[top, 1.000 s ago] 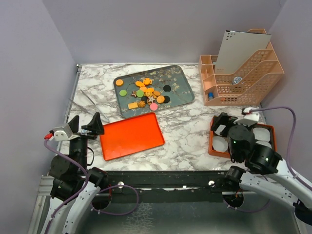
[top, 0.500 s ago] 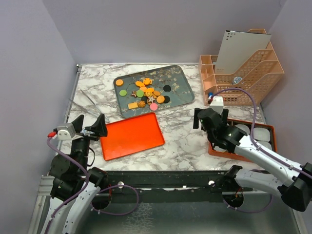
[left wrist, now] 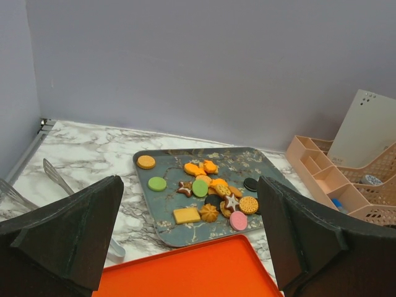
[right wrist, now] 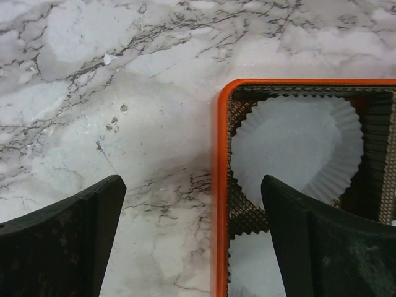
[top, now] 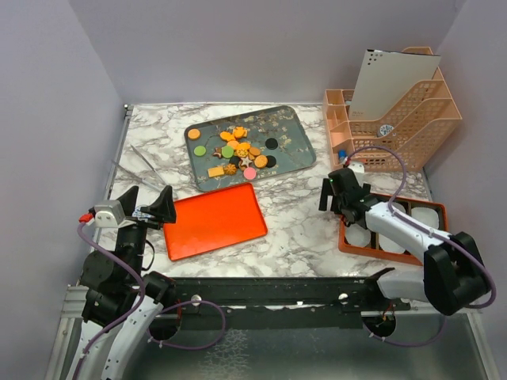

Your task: Pack the cookies

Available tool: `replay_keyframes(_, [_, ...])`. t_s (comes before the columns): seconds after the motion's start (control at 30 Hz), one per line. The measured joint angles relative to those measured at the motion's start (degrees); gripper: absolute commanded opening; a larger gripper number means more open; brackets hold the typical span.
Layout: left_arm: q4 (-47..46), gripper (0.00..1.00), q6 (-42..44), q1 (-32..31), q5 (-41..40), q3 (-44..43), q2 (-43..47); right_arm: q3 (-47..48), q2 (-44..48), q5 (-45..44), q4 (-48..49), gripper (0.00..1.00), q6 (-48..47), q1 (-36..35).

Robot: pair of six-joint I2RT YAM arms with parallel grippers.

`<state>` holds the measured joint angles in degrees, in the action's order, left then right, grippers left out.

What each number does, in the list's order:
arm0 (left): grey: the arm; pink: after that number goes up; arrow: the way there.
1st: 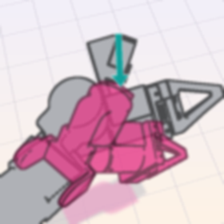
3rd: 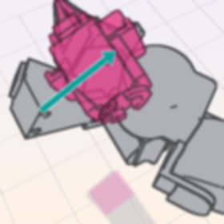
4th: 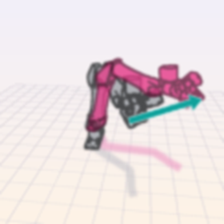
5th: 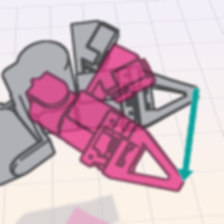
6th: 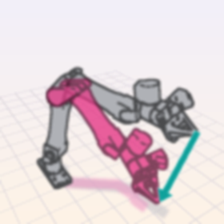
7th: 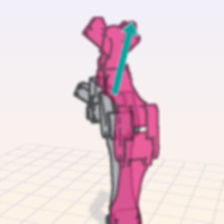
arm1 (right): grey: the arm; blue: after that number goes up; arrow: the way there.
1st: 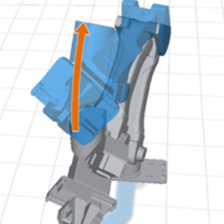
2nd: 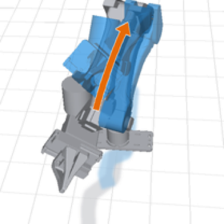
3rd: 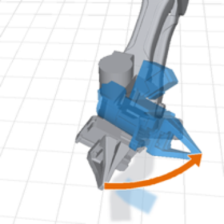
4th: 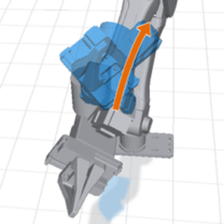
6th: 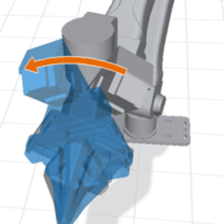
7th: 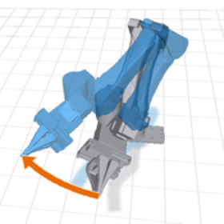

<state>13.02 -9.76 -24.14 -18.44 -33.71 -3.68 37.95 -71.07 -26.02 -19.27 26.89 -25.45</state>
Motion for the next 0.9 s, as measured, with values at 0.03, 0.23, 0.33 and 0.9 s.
replay_keyframes(0.03, [0.00,0.99,0.00,0.00,0.02,0.00,0.00,0.13,-1.29,0.61,0.61,1.00,-0.20,0.07])
replay_keyframes(0.23, [0.00,0.99,0.26,0.00,0.04,0.00,0.00,4.39,-8.09,5.57,1.60,1.00,-2.60,0.20])
replay_keyframes(0.33, [0.00,0.99,0.44,0.00,0.07,0.00,0.00,6.45,-9.11,8.81,2.29,1.00,-3.93,0.35])
replay_keyframes(0.9, [-0.02,0.99,0.74,0.00,0.24,0.00,0.15,21.59,-23.61,16.26,5.95,1.00,-6.82,-10.21])
